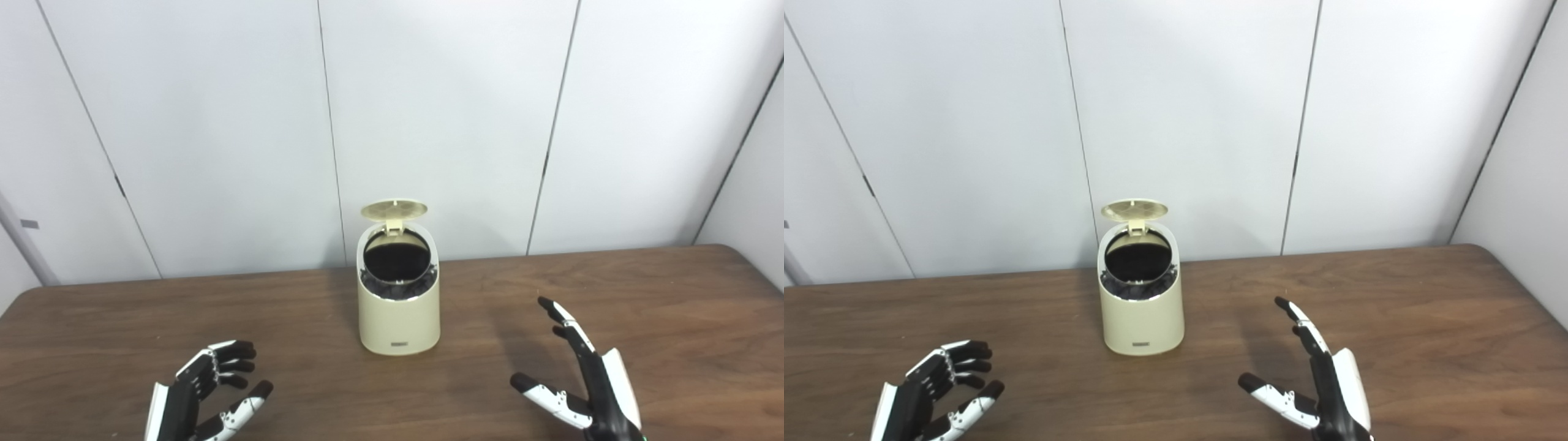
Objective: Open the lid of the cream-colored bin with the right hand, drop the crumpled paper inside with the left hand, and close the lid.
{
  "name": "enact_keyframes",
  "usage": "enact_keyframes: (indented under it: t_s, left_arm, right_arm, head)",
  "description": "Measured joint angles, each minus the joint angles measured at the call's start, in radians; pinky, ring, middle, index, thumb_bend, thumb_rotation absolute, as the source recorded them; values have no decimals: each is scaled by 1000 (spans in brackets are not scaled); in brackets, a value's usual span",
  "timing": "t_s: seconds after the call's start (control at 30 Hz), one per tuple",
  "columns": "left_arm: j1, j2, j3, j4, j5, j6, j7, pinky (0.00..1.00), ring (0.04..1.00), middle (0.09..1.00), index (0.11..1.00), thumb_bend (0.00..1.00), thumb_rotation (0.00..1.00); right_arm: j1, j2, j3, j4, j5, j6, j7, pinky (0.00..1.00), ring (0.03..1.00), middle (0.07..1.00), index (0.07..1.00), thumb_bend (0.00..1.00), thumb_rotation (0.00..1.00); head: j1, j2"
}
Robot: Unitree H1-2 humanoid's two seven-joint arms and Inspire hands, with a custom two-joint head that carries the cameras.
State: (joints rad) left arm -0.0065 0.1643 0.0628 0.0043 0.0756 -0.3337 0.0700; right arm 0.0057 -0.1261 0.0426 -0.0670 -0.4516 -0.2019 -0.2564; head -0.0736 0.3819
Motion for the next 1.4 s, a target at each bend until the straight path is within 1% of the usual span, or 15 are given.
enact_keyframes:
  t_s: [0.1,0.17,0.43,0.53,0.67,0.73,0.8,0.9,1.0,1.1,1.23,1.3,1.33,1.4]
  left_arm:
    - [-2,-2,2,2,2,-1,-1,520,617,659,653,664,171]
    - [-3,-3,2,2,4,-1,-2,519,616,657,651,668,181]
    - [-8,-10,7,6,9,-1,-2,530,621,661,652,672,186]
    - [-11,-13,7,9,11,-1,-1,530,619,661,653,670,186]
    - [-14,-16,7,10,24,-1,-1,525,615,656,647,673,182]
    - [-14,-17,7,10,24,-1,-2,520,612,652,645,677,175]
    - [-16,-19,7,10,23,-1,-2,516,609,649,644,680,162]
    - [-16,-21,8,10,24,-1,-2,511,605,644,641,691,158]
    - [-17,-24,8,10,26,-1,-2,512,609,645,643,703,135]
    - [-20,-28,8,10,27,-1,-3,512,610,643,640,733,126]
    - [-23,-33,8,10,26,-1,-3,514,611,642,637,756,121]
    - [-23,-33,9,11,23,-1,-4,519,613,642,637,760,120]
    - [-23,-33,9,11,22,-1,-4,520,614,643,638,762,125]
    - [-23,-33,10,12,23,-1,-4,517,612,641,636,766,127]
  right_arm:
    - [0,-1,0,0,-1,0,0,855,897,893,874,836,739]
    - [0,-1,0,0,0,0,0,858,897,895,876,824,722]
    - [0,-8,-1,-6,-2,-1,-1,878,895,892,875,799,730]
    - [-3,-10,-1,-9,-16,-3,-4,857,887,885,875,799,742]
    - [-7,-13,0,-10,-38,-4,-6,834,888,898,892,819,749]
    - [-12,-16,3,-12,-67,-2,-3,792,873,887,886,836,756]
    - [-25,-30,7,-11,-108,-2,1,783,868,881,880,845,752]
    - [-70,-67,0,-9,-126,-2,6,819,869,884,887,871,771]
    - [-127,-92,-8,-9,-124,-2,9,815,875,891,889,875,779]
    - [-173,-100,-3,-2,-121,-3,18,811,878,897,892,865,771]
    - [-227,-106,5,19,-118,-8,24,831,873,883,890,900,797]
    - [-260,-109,7,19,-115,-8,34,826,876,889,897,889,786]
    - [-280,-111,8,17,-117,-7,41,793,869,889,897,870,789]
    - [-321,-114,12,3,-131,0,60,767,866,893,896,866,788]
  head:
    - [-2,3]
    - [-2,5]
    - [-6,5]
    - [-8,3]
    - [-6,3]
    - [-8,3]
    - [-6,3]
    - [-6,3]
    - [-5,3]
    - [-6,3]
    - [-6,2]
    - [-6,2]
    - [-6,2]
    - [-6,2]
